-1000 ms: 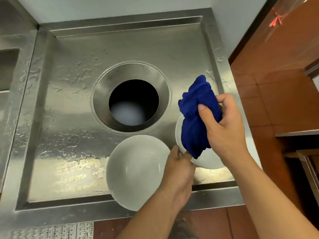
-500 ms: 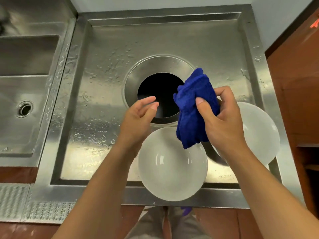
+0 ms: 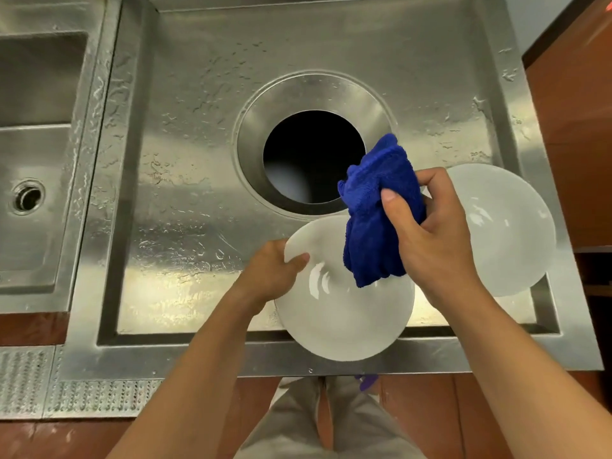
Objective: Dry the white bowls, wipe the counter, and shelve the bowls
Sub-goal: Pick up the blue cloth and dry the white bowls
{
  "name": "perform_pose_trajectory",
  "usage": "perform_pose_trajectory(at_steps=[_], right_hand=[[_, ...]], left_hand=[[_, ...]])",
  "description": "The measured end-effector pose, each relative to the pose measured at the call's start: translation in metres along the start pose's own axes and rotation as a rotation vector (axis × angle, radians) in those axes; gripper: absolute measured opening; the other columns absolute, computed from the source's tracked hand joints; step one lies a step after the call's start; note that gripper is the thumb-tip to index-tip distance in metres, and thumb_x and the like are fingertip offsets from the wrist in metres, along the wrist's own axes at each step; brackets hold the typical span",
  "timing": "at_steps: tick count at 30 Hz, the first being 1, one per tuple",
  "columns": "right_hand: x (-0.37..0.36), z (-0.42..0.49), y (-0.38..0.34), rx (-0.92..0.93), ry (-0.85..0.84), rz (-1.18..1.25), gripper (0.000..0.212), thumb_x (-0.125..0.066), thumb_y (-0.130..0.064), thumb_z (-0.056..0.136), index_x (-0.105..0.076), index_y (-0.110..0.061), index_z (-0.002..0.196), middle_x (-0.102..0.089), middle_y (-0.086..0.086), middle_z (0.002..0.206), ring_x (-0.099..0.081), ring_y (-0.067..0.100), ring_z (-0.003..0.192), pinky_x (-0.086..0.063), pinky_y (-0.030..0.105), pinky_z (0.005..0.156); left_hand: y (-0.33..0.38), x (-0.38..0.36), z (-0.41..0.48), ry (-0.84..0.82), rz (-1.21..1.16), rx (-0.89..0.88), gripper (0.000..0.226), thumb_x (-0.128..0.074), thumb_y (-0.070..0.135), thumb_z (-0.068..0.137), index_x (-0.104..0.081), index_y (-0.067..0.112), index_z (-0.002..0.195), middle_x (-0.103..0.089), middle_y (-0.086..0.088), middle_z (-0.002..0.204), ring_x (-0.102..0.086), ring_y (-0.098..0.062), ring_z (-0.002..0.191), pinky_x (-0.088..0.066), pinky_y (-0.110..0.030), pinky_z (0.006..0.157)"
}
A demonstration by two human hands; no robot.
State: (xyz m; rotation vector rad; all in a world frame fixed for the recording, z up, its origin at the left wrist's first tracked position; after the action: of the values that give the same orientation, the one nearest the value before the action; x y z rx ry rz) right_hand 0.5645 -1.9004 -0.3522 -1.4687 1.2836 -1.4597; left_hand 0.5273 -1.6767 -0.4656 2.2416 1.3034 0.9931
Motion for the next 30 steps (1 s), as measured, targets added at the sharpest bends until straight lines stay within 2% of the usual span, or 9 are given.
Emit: perform_pose_trajectory(at_steps=[4, 6, 10, 13, 16, 20, 23, 26, 30], right_hand=[[0.009, -0.006, -0.028, 0.118, 0.043, -0.139, 0.019, -0.063, -0.033, 0.098, -0.050, -0.038, 0.110, -0.067, -0.013, 0.073, -0.064, 0.001, 0.067, -0.050, 0.013, 0.057], [-0.001, -0.007, -0.053, 0.240, 0.033, -0.312, 0.032, -0.061, -0.028, 0.099, -0.047, -0.037, 0.126, -0.068, -0.022, 0.091, -0.064, 0.001, 0.074, -0.051, 0.010, 0.063], [-0.025, 0.009, -0.085, 0.329, 0.065, -0.533, 0.053, -0.057, -0.009, 0.099, -0.047, -0.027, 0.148, -0.067, 0.005, 0.125, -0.060, 0.025, 0.102, -0.051, 0.037, 0.086], [-0.053, 0.030, -0.087, 0.271, 0.000, -0.578, 0.055, -0.053, -0.006, 0.098, -0.048, -0.028, 0.149, -0.053, 0.007, 0.139, -0.061, 0.028, 0.109, -0.052, 0.041, 0.090], [-0.078, 0.037, -0.091, 0.257, -0.073, -0.578, 0.045, -0.056, -0.019, 0.099, -0.054, -0.033, 0.142, -0.052, 0.004, 0.137, -0.064, 0.025, 0.101, -0.048, 0.030, 0.079], [-0.101, 0.021, -0.099, 0.320, -0.348, -0.488, 0.041, -0.060, -0.035, 0.096, -0.058, -0.037, 0.137, -0.069, -0.006, 0.122, -0.066, 0.017, 0.104, -0.052, 0.035, 0.088], [-0.093, 0.011, -0.102, 0.398, -0.483, -0.677, 0.033, -0.057, -0.049, 0.091, -0.065, -0.041, 0.121, -0.074, -0.013, 0.098, -0.065, 0.016, 0.091, -0.050, 0.038, 0.082], [-0.065, 0.018, -0.101, 0.539, -0.318, -1.109, 0.034, -0.051, -0.057, 0.084, -0.069, -0.045, 0.111, -0.070, -0.015, 0.092, -0.051, 0.020, 0.093, -0.035, 0.042, 0.085], [-0.053, 0.044, -0.115, 0.526, -0.058, -1.059, 0.027, -0.066, -0.040, 0.091, -0.070, -0.031, 0.116, -0.069, 0.000, 0.105, -0.057, 0.031, 0.100, -0.039, 0.047, 0.087]], left_hand=[[0.001, 0.035, -0.011, 0.057, -0.433, 0.025, 0.028, -0.062, 0.018, 0.104, -0.065, 0.026, 0.130, -0.075, -0.002, 0.113, -0.070, -0.032, 0.104, -0.062, -0.037, 0.060], [0.015, 0.049, -0.020, 0.024, -0.626, 0.004, 0.038, -0.061, 0.011, 0.102, -0.063, 0.034, 0.132, -0.076, -0.001, 0.113, -0.070, -0.032, 0.102, -0.063, -0.039, 0.057], [0.052, 0.056, -0.033, -0.002, -0.840, -0.065, 0.023, -0.056, 0.018, 0.106, -0.065, 0.038, 0.113, -0.084, 0.011, 0.089, -0.082, -0.016, 0.077, -0.065, -0.043, 0.057], [0.070, 0.044, -0.040, 0.014, -0.882, -0.098, 0.026, -0.044, 0.043, 0.111, -0.063, 0.042, 0.129, -0.084, 0.010, 0.107, -0.082, -0.012, 0.087, -0.065, -0.038, 0.063], [0.086, 0.034, -0.043, 0.002, -0.946, -0.098, 0.046, -0.035, 0.055, 0.109, -0.059, 0.035, 0.143, -0.080, 0.002, 0.124, -0.079, -0.018, 0.108, -0.067, -0.042, 0.077], [0.096, 0.049, -0.041, 0.040, -1.043, -0.121, 0.055, -0.028, 0.056, 0.109, -0.059, 0.028, 0.145, -0.076, -0.007, 0.133, -0.073, -0.025, 0.122, -0.059, -0.052, 0.100], [0.095, 0.060, -0.040, 0.040, -1.103, -0.116, 0.067, -0.028, 0.061, 0.107, -0.062, 0.015, 0.142, -0.076, -0.014, 0.130, -0.074, -0.029, 0.119, -0.063, -0.045, 0.093], [0.091, 0.064, -0.048, 0.036, -1.101, -0.135, 0.060, -0.031, 0.065, 0.104, -0.060, 0.028, 0.142, -0.079, -0.007, 0.125, -0.078, -0.026, 0.111, -0.066, -0.046, 0.079], [0.098, 0.052, -0.058, 0.032, -1.041, -0.175, 0.052, -0.034, 0.066, 0.103, -0.060, 0.039, 0.140, -0.079, 0.001, 0.126, -0.079, -0.020, 0.107, -0.065, -0.046, 0.073]])
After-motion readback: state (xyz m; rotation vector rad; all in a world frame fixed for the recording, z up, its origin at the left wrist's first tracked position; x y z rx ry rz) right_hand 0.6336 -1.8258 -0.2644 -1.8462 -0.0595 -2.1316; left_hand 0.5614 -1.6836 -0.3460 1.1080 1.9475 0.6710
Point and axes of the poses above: each hand's wrist, its own z-axis towards the middle knuckle, its own x-axis out of the back of the hand, y = z × x, the point moved 9 cm from there along z, towards the middle knuckle
